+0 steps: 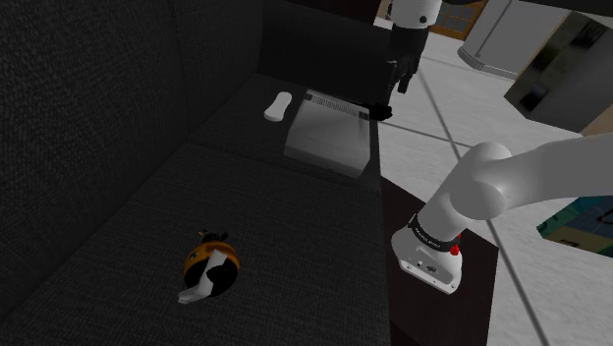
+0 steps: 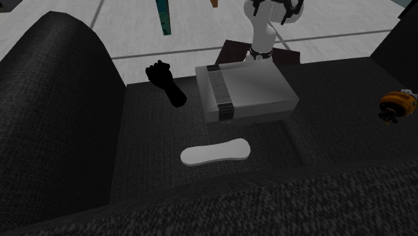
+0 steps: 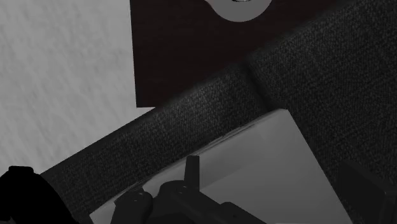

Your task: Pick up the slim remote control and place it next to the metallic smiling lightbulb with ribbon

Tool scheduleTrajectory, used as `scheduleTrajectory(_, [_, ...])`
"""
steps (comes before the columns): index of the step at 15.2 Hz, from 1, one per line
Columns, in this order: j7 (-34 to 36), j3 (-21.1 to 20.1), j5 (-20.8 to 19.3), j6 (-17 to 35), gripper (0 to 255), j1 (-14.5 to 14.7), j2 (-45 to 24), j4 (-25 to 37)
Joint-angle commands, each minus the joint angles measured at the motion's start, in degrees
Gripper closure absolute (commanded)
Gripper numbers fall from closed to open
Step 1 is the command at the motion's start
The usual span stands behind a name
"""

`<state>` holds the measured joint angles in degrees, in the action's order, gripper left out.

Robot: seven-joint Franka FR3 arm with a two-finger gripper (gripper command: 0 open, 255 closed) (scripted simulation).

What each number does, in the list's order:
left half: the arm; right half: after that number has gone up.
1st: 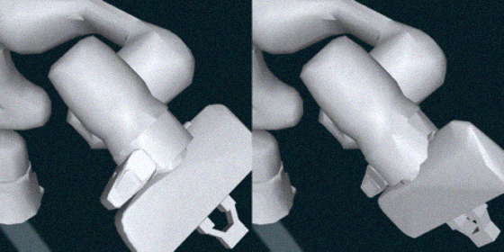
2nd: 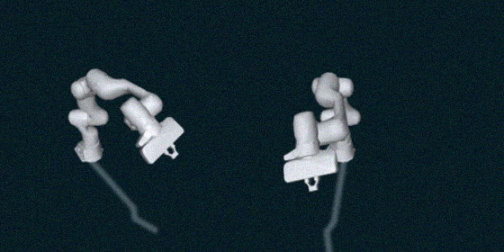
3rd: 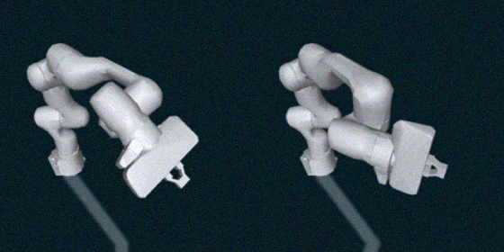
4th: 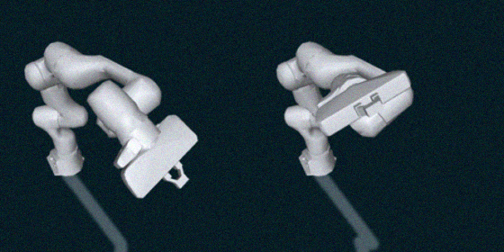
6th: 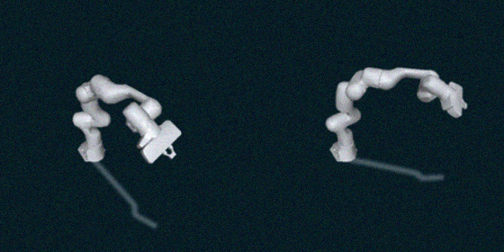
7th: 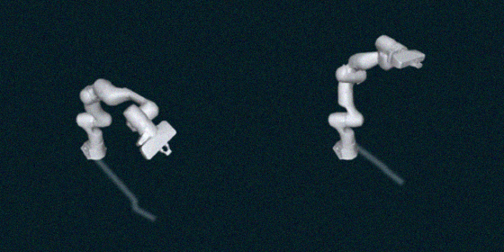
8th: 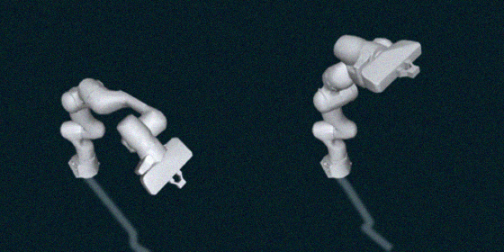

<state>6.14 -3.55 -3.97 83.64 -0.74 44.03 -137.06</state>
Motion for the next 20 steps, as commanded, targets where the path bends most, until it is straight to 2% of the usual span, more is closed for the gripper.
scheduleTrajectory(1, [0.0, 0.0, 0.0, 0.0, 0, 0.0, 0.0, 0.0])
scheduleTrajectory(10, [14.7, -3.9, 3.3, 14.5, 0, -3.4, -17.4, 4.3])
scheduleTrajectory(20, [29.7, -5.5, 2.7, 25.6, 0, -6.6, -38.3, 16.2])
